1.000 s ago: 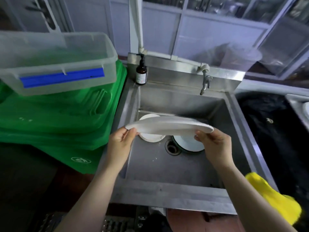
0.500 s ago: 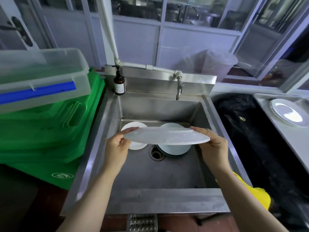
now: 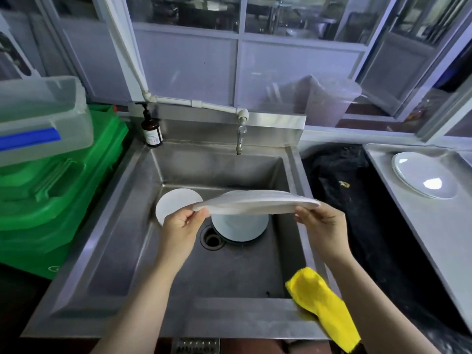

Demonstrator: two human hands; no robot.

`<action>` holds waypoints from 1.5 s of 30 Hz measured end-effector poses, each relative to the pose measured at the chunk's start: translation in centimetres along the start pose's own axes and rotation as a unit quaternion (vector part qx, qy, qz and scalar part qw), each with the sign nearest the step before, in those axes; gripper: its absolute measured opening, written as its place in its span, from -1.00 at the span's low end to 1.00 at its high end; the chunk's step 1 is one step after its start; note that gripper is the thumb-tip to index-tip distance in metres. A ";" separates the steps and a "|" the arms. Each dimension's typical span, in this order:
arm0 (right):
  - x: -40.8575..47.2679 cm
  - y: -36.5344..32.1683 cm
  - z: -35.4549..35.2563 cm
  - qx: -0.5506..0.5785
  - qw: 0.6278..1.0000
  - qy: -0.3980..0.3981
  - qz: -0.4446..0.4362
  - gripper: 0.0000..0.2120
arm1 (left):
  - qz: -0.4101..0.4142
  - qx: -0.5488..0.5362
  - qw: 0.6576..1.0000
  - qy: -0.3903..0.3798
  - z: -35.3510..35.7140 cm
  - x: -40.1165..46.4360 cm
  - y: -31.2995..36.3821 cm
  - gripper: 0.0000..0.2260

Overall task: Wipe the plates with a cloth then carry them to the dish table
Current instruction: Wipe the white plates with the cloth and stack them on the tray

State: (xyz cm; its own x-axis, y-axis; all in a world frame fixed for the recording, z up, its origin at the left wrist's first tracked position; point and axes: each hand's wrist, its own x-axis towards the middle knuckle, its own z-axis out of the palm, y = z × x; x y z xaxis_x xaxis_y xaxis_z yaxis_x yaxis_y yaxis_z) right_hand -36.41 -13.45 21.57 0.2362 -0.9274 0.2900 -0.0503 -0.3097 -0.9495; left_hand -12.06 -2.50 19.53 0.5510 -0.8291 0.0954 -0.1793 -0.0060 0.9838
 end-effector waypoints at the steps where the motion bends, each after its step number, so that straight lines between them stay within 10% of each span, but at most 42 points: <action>1: 0.3 0.3 -0.5 -0.003 1.000 -0.001 0.005 -0.55 | -0.003 0.001 1.000 0.006 0.5 -0.1 0.1 -0.73; 13: 0.3 1.0 -1.0 0.091 0.971 -0.096 0.201 -0.79 | -0.124 -0.184 0.972 -0.079 1.1 -1.5 -0.4 -0.77; 25: -3.9 1.3 -2.0 0.131 0.953 0.001 0.273 -0.77 | -0.220 -0.246 0.916 -0.230 0.5 -2.7 -0.3 -0.68; 30: -7.4 4.1 -4.3 -0.111 0.957 0.055 0.262 -0.90 | -0.238 -0.267 0.909 -0.213 0.7 -3.2 -0.6 -0.57; 35: -11.9 8.7 -6.3 -0.499 0.810 -0.143 0.272 -0.33 | -0.231 -0.268 0.913 -0.204 0.2 -3.4 -0.5 -0.50; 39: -13.2 10.9 -6.2 -0.596 0.741 -0.181 0.252 -0.39 | -0.234 -0.263 0.914 -0.202 -0.2 -3.6 -0.6 -0.49; 45: -12.3 9.5 -5.9 -0.504 0.839 -0.061 0.195 -0.49 | -0.249 -0.254 0.916 -0.187 -0.4 -3.8 -0.6 -0.53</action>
State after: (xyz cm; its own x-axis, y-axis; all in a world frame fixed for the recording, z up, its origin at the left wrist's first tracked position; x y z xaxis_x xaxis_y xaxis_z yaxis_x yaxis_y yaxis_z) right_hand -45.49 -6.25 9.69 0.1055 -0.9902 -0.0912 -0.9273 -0.0649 -0.3686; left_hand -13.71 0.93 18.63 0.1260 -0.9286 -0.3491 0.4725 -0.2532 0.8442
